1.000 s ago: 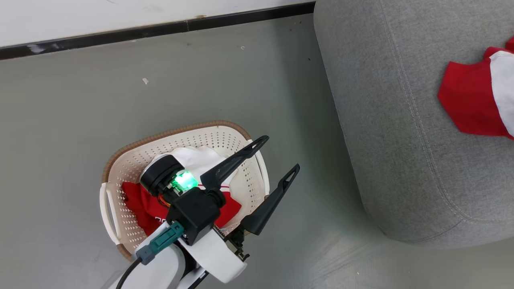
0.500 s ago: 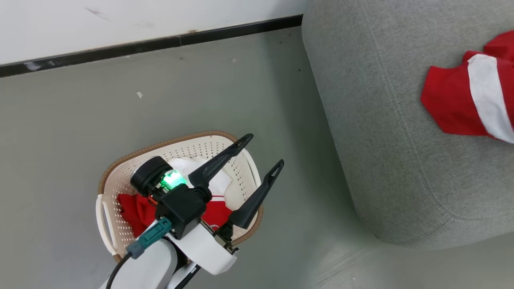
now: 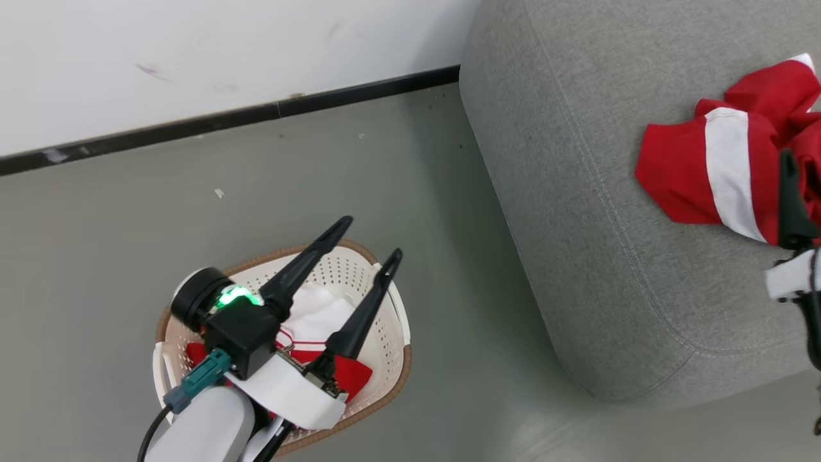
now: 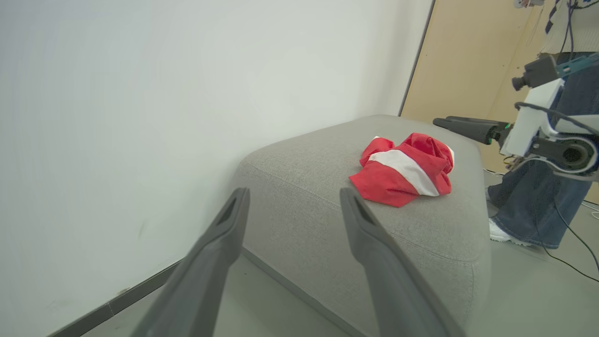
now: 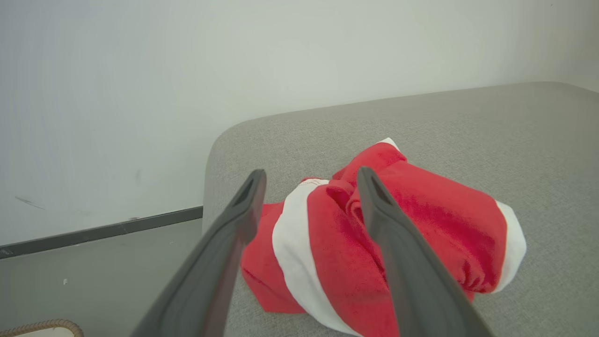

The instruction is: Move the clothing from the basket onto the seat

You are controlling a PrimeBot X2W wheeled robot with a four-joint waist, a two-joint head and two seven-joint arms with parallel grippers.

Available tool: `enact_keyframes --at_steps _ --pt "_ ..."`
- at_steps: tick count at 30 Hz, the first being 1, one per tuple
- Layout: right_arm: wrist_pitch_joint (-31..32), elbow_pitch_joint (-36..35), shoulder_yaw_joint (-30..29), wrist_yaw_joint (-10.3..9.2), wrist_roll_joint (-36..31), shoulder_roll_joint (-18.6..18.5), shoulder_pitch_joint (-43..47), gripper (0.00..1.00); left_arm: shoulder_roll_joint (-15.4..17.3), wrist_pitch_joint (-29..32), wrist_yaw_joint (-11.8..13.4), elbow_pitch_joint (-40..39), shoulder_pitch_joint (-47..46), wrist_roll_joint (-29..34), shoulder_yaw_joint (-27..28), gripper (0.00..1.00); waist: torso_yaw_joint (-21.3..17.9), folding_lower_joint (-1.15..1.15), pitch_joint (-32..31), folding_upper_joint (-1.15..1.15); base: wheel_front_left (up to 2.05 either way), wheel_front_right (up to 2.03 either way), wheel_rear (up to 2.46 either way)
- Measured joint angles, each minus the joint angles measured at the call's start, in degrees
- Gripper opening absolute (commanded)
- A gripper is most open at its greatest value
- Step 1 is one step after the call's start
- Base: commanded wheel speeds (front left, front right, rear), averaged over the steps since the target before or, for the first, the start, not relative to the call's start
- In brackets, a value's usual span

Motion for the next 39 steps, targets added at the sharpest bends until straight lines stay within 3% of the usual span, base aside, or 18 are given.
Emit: enact_keyframes --at_steps 9,20,39 --pt "0.0 -6.3 6.7 0.00 -1.6 3.1 0.2 1.00 0.4 -1.9 2.9 3.6 4.5 -1.6 5.5 1.00 0.4 0.00 -4.0 0.00 0.00 0.00 0.00" --pt "0.0 -7.6 13.7 0.00 -4.6 6.2 3.6 1.00 0.7 -2.9 7.7 7.3 11.6 -3.9 13.0 1.00 2.4 0.00 -9.4 0.00 0.00 0.00 0.00" --pt "0.0 -8.5 13.9 0.00 -10.6 10.2 12.7 1.00 -0.7 -2.9 11.6 8.8 21.1 -4.5 20.3 1.00 7.2 0.00 -18.1 0.00 0.00 0.00 0.00"
